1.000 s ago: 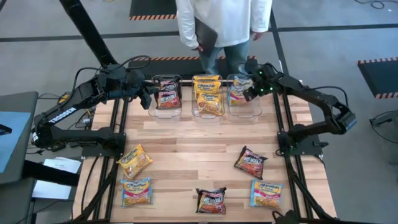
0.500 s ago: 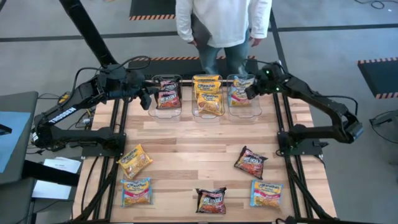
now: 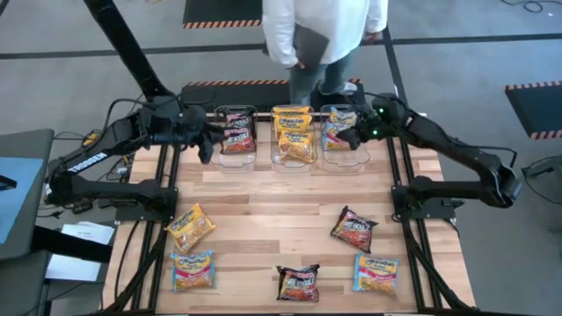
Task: Sort Maruchan noodles
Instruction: Put the black noodle pack into the left transparent bin
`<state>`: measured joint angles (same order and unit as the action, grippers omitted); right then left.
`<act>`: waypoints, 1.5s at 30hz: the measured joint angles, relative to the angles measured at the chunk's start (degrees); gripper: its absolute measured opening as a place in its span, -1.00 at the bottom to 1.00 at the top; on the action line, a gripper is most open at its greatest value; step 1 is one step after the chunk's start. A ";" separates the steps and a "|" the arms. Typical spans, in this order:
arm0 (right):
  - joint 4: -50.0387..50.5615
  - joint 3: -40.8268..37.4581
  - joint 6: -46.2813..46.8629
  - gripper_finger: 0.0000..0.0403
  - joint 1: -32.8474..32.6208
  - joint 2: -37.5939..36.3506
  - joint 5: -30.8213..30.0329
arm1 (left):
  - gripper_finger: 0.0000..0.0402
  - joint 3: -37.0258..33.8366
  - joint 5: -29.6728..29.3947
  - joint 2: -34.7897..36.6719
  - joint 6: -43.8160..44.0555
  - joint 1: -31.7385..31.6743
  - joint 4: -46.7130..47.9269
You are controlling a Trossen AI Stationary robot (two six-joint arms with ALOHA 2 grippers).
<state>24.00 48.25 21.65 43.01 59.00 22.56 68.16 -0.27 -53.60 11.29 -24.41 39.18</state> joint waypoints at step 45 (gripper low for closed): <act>-41.91 0.00 35.58 -0.06 -51.81 14.69 3.02 | -0.30 -0.02 6.58 0.04 7.60 25.86 3.95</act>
<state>-17.90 48.25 57.23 -8.81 73.69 25.58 68.14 6.31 -53.56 18.89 1.45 43.14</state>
